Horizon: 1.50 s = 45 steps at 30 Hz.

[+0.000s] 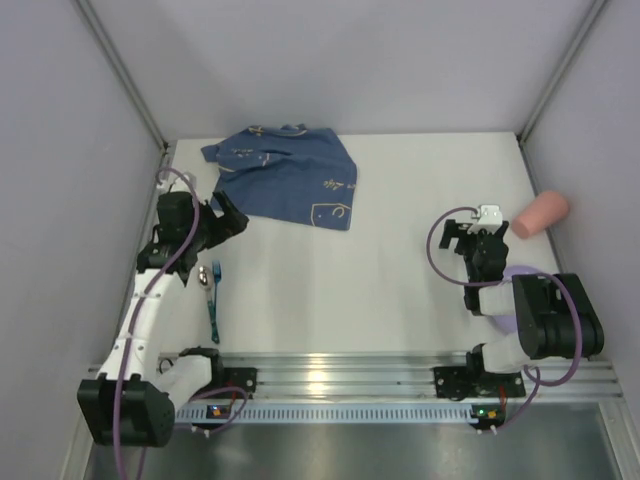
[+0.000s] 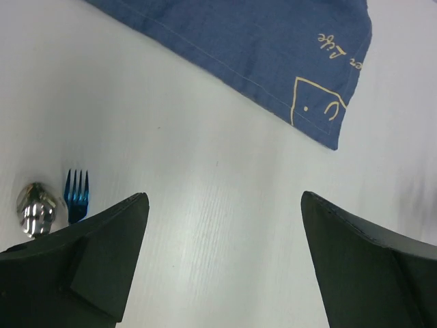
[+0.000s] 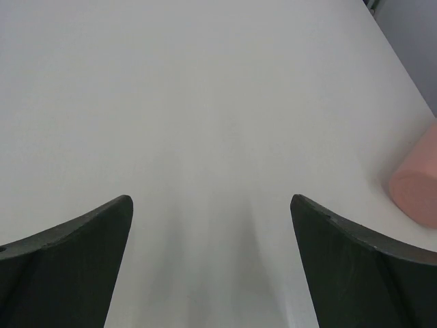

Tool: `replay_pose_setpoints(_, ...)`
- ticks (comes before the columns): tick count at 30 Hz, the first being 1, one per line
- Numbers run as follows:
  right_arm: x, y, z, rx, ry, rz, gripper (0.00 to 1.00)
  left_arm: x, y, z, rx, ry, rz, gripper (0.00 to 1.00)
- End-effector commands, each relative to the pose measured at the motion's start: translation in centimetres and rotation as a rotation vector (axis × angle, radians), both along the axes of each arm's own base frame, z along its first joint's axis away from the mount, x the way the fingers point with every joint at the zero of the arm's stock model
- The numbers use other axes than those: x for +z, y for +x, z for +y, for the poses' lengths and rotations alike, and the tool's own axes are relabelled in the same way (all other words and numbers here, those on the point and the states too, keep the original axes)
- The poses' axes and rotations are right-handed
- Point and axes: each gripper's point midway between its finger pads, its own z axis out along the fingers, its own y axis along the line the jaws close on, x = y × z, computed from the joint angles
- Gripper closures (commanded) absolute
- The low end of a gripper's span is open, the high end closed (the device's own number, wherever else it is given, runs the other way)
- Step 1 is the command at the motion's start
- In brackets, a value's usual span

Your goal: Set the dinner table for one person

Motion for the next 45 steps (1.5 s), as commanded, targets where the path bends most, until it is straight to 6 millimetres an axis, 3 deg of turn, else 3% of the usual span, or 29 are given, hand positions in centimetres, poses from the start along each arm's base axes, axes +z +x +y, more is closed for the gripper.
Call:
replay_pose_setpoints(1, 2.5, 0.9, 0.3, 0.017, 0.002, -0.087, 0.00, 1.5, -2.4, 1.7, 0.151, -0.020, 0.061, 0.02)
replay_pose_setpoints(6, 2.5, 0.9, 0.3, 0.018, 0.002, -0.087, 0.00, 2.6, -3.6, 0.0, 0.094, -0.100, 0.037, 0.02)
replay_pose_setpoints(11, 2.5, 0.9, 0.3, 0.017, 0.001, -0.087, 0.00, 3.4, -5.7, 1.8, 0.158, -0.020, 0.065, 0.02)
replay_pose_setpoints(14, 2.6, 1.0, 0.3, 0.019, 0.001, -0.089, 0.00, 6.8, -7.4, 3.9, 0.247, 0.035, -0.057, 0.02)
replay_pose_setpoints(16, 2.4, 1.1, 0.2, 0.016, 0.000, -0.077, 0.00, 7.4, -8.1, 5.2, 0.365, 0.007, -0.108, 0.02)
replay_pose_setpoints(17, 2.6, 1.1, 0.4, 0.017, -0.003, -0.085, 0.00, 8.2, -9.5, 6.2, 0.447, -0.027, -0.154, 0.02)
replay_pose_setpoints(18, 2.7, 0.9, -0.6, -0.052, -0.010, -0.087, 0.00, 8.1, -9.7, 6.2, 0.446, -0.030, -0.189, 0.01)
replay_pose_setpoints(19, 3.7, 0.8, 0.1, -0.057, -0.020, -0.107, 0.00, 8.5, -9.9, 6.1, 0.423, -0.024, -0.238, 0.02)
replay_pose_setpoints(20, 2.3, 0.3, 0.3, -0.054, -0.045, -0.020, 0.00, 9.3, -10.6, 5.8, 0.411, -0.045, -0.288, 0.02)
replay_pose_setpoints(22, 6.7, 1.8, 0.8, -0.059, -0.041, -0.039, 0.00, 8.9, -11.3, 6.1, 0.423, -0.033, -0.270, 0.02)
replay_pose_setpoints(23, 7.4, 2.3, 1.8, -0.080, 0.018, 0.000, 0.00, 8.7, -11.4, 6.4, 0.442, -0.022, -0.250, 0.02)
replay_pose_setpoints(24, 9.8, 3.5, 3.2, -0.038, 0.069, 0.071, 0.00, 8.6, -11.8, 7.3, 0.487, 0.004, -0.235, 0.02)
replay_pose_setpoints(26, 12.1, 4.7, 6.9, 0.072, 0.306, 0.108, 0.00, 8.1, -12.1, 8.0, 0.508, 0.046, -0.211, 0.02)
replay_pose_setpoints(27, 15.2, 5.1, 10.7, 0.213, 0.513, 0.114, 0.00, 7.9, -12.1, 8.3, 0.520, 0.060, -0.209, 0.01)
replay_pose_setpoints(28, 14.5, 5.5, 12.5, 0.247, 0.655, 0.179, 0.00, 8.2, -11.9, 8.4, 0.524, 0.063, -0.224, 0.02)
replay_pose_setpoints(30, 14.3, 3.0, 18.2, 0.505, 0.971, 0.396, 0.00, 8.1, -11.7, 8.6, 0.523, 0.080, -0.226, 0.02)
replay_pose_setpoints(31, 15.0, 3.0, 21.0, 0.707, 1.025, 0.377, 0.00, 8.2, -11.4, 8.5, 0.514, 0.080, -0.234, 0.02)
replay_pose_setpoints(32, 14.3, 1.4, 22.8, 0.821, 1.085, 0.431, 0.00, 8.2, -11.1, 8.5, 0.517, 0.077, -0.242, 0.02)
replay_pose_setpoints(33, 13.2, 1.3, 23.5, 0.803, 1.108, 0.473, 0.00, 8.1, -11.0, 8.5, 0.519, 0.073, -0.242, 0.02)
replay_pose_setpoints(34, 10.1, 0.2, 24.2, 0.715, 1.097, 0.607, 0.00, 7.9, -10.8, 8.4, 0.516, 0.067, -0.239, 0.03)
replay_pose_setpoints(35, 8.0, 0.8, 23.4, 0.579, 1.035, 0.626, 0.00, 7.7, -10.6, 8.2, 0.510, 0.062, -0.239, 0.03)
replay_pose_setpoints(36, 7.7, 1.0, 23.2, 0.562, 0.927, 0.620, 0.00, 7.5, -10.5, 8.1, 0.503, 0.059, -0.235, 0.05)
replay_pose_setpoints(39, 4.8, 0.1, 23.4, 0.509, 0.903, 0.748, 0.00, 7.1, -10.5, 7.6, 0.482, 0.039, -0.231, 0.08)
replay_pose_setpoints(40, 1.9, -1.2, 23.5, 0.454, 0.871, 0.884, 0.00, 7.1, -10.7, 7.6, 0.487, 0.032, -0.234, 0.08)
replay_pose_setpoints(41, 1.9, -0.4, 23.3, 0.412, 0.813, 0.886, 0.00, 6.6, -10.9, 7.6, 0.489, 0.031, -0.223, 0.08)
replay_pose_setpoints(44, 0.3, -0.4, 24.6, 0.407, 0.683, 0.922, 0.00, 5.9, -11.3, 7.3, 0.485, 0.016, -0.214, 0.08)
replay_pose_setpoints(45, -1.2, -0.4, 25.0, 0.392, 0.661, 0.957, 0.00, 5.5, -11.4, 7.3, 0.481, 0.016, -0.201, 0.08)
